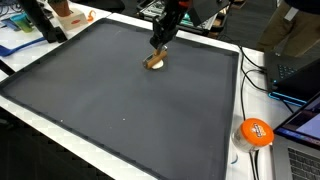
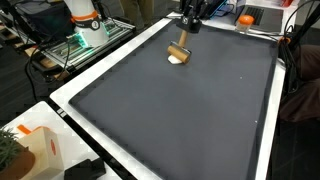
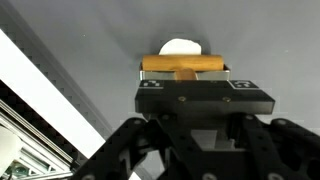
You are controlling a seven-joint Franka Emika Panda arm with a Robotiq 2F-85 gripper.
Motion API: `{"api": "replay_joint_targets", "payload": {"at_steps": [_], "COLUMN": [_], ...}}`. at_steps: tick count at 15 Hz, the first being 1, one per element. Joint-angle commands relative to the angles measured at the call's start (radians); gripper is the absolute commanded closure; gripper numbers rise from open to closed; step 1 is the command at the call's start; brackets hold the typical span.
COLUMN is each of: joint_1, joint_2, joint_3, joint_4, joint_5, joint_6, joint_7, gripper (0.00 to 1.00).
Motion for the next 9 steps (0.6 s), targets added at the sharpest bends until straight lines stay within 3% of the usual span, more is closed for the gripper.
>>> {"api": "replay_joint_targets", "payload": {"at_steps": [1, 9], "joint_1": [-0.003, 0.003], "joint_2": [0.079, 0.095], "joint_3": [-0.036, -0.048], "joint_4": [-0.051, -0.033], "joint_5": [-0.054, -0.082], "joint_6": [-0.020, -0.054], "joint_7": [0.055, 0.113], "gripper": [0.78, 0.78]}}
